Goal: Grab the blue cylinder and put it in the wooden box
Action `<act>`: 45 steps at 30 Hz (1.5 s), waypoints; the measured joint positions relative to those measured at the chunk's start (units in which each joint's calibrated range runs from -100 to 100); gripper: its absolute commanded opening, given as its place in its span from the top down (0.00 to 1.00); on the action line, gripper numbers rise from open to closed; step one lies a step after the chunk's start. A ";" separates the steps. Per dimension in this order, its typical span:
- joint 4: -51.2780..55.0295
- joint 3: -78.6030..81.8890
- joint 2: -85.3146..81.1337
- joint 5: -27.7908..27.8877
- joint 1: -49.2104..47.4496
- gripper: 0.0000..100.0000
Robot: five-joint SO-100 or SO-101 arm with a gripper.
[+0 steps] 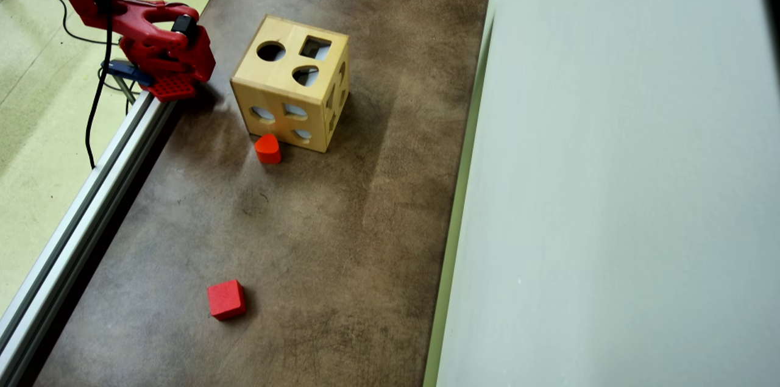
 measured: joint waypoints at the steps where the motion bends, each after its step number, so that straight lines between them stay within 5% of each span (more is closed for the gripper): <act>1: 0.00 0.00 -0.76 0.00 0.00 0.84; 15: 0.16 7.95 -9.92 0.00 0.00 0.97; 45: 0.16 16.70 -12.37 -0.20 0.00 0.97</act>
